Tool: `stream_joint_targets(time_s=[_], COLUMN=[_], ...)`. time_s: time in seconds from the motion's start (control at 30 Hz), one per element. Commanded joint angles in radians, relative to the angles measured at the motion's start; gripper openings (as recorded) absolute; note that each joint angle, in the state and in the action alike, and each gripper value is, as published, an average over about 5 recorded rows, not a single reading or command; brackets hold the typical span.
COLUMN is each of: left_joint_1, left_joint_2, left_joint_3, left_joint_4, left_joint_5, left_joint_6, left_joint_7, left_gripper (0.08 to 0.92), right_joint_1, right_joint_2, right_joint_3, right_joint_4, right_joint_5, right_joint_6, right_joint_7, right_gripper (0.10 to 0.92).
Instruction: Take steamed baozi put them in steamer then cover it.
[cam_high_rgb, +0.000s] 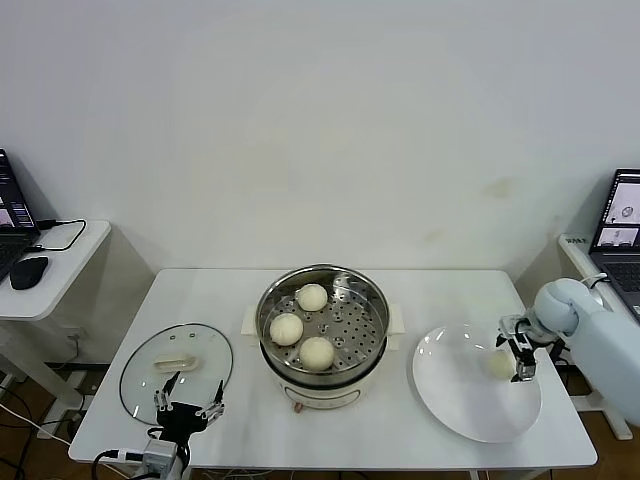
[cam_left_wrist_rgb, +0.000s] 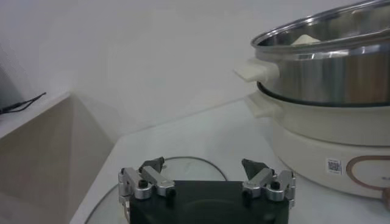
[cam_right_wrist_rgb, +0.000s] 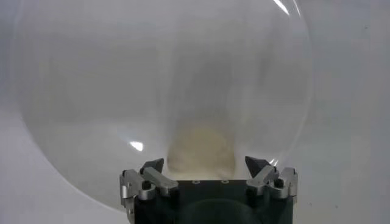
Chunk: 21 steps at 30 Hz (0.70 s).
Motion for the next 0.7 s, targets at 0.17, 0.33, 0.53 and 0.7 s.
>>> stream_joint_targets(time_s=[0.17, 0.33, 0.53, 0.7], left_joint_1=[-0.003, -0.006, -0.010, -0.014], left_joint_2=[-0.001, -0.002, -0.006, -0.010], left_joint_3=[0.003, 0.006, 0.013, 0.017], left_joint_4=[0.002, 0.006, 0.010, 0.012], left_joint_5=[0.001, 0.002, 0.002, 0.006], left_joint_6=[0.000, -0.001, -0.002, -0.003], left_joint_7=[0.000, -0.001, -0.002, -0.003], left_gripper=[0.823, 0.823, 0.823, 0.823], right_joint_1=[-0.002, 0.012, 0.058, 0.164], right_joint_2=[-0.003, -0.002, -0.027, -0.073], right_joint_3=[0.001, -0.005, -0.040, -0.129], right_joint_4=[0.001, 0.001, 0.030, 0.087], right_joint_5=[-0.003, 0.015, 0.079, 0.206], right_joint_6=[-0.009, -0.022, -0.049, -0.093], right_joint_7=[0.006, 0.012, 0.006, -0.011], right_gripper=[0.702, 0.645, 0.615, 0.603])
